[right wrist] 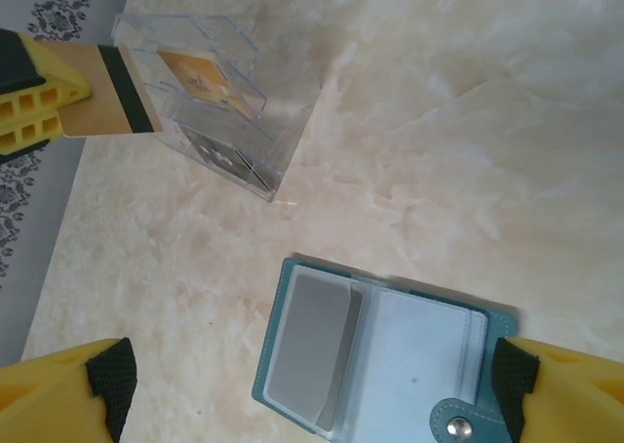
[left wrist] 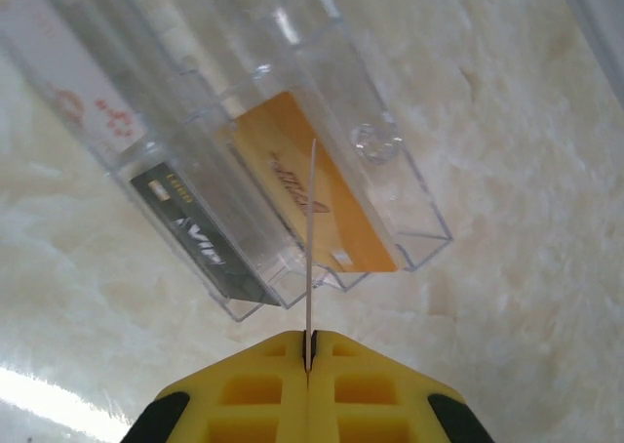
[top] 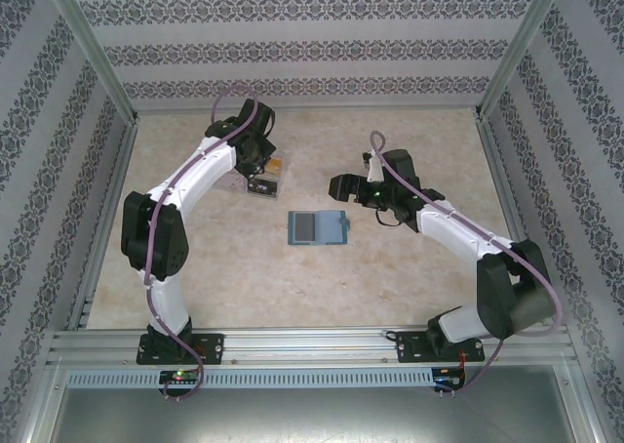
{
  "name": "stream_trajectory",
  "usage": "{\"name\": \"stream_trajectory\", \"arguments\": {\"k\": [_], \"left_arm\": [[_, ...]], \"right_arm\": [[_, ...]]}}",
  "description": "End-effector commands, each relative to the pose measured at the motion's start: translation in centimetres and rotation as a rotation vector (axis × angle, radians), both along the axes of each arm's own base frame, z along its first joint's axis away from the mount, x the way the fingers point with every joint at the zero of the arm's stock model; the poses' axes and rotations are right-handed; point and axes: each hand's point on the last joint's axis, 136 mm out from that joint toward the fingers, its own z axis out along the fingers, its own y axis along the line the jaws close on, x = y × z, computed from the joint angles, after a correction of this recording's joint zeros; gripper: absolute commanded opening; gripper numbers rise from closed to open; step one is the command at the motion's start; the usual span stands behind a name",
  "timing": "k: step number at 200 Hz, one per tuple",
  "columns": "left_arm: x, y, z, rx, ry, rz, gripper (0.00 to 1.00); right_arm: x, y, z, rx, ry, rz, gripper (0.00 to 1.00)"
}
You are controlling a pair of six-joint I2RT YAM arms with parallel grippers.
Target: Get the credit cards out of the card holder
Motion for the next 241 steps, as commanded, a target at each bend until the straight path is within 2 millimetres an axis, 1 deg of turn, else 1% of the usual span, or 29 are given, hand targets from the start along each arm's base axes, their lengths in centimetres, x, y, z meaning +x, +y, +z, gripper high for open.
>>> {"name": "stream_trajectory", "arguments": {"k": [1,48,76,118,148,181,193,216,241], "left_arm": [[-2.0,1.5,-0.7,0.001,0.054,0.208,0.0],[-0.7,-0.2,-2.1,-0.048,0.084,0.25,0.0],[-0.3,-1.0,-2.4,-0.063,0.081,0.295,0.0],[0.7,-0.7,-2.2,-0.052,0.059,0.354,0.0],[0.9,-0.8,-2.9,-0.059,0.075,0.39,0.0],[1.3,-0.8,-2.9,-0.067,0.067,0.415,0.0],[1.6,-0.7,-2.9,-0.062,0.058,0.422,0.0],[2.1,-0.8,-3.5,-0.096,0.073,0.438,0.0],[2.5,-0.5,-3.1,-0.095,0.055,0.457,0.0]], "right_arm": [[-0.4,-0.4,0.2,-0.043,-0.045,0.006,0.98],[-0.6,-0.1,0.2,-0.032,-0.044,0.03,0.98],[-0.7,0.0,0.7,-0.011,-0.049,0.022,0.98],[-1.1,-0.1,0.9,-0.009,-0.046,0.02,0.98],[-1.4,-0.3,0.9,-0.006,-0.04,0.015,0.98],[-1.4,-0.4,1.2,0.002,-0.045,0.007,0.98],[-1.4,-0.3,1.2,0.003,-0.046,0.008,0.98],[-1.5,-0.3,1.2,-0.001,-0.045,0.007,0.98],[-1.7,-0.4,1.2,-0.006,-0.045,0.005,0.98]]}}
